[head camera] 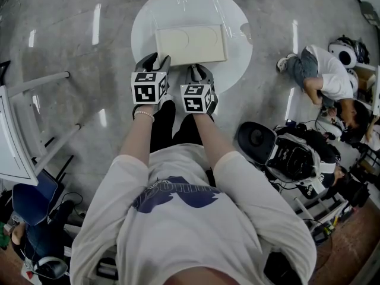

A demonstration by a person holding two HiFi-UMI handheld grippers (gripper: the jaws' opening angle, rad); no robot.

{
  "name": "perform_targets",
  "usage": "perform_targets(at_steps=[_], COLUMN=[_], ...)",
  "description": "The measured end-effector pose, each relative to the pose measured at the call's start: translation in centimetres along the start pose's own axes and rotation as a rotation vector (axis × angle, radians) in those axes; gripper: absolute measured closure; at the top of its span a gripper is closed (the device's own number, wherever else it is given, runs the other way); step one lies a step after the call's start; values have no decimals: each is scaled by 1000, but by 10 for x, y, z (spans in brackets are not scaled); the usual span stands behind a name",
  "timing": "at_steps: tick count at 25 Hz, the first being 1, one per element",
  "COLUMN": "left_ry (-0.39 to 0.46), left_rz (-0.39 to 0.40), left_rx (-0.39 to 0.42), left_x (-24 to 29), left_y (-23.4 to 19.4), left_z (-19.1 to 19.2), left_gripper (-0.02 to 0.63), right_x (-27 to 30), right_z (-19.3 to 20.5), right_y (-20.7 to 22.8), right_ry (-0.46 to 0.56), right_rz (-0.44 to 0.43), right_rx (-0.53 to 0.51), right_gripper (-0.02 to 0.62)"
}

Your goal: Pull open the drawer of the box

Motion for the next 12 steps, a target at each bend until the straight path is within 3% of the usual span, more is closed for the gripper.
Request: perform_targets(at_steps=[12], left_ry=[-2], left_rz=[-12], left_rx=[-30], left_x=[3], left_y=[-3], left_z=[0], left_gripper=[434], right_x=[-14], right_z=[17], right_y=[-11], right_ry=[-13], right_rz=[-2], right_rx=[-9], right_gripper=[534])
Point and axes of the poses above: the fingertips, and each gripper's own axes: x forward along the fingers, y to its right, z out of its underside, the point moved 3 cm from there along -x, backward along the fingers, and after that the axes turned 13 degrees about -x, right-handed, at the moved point
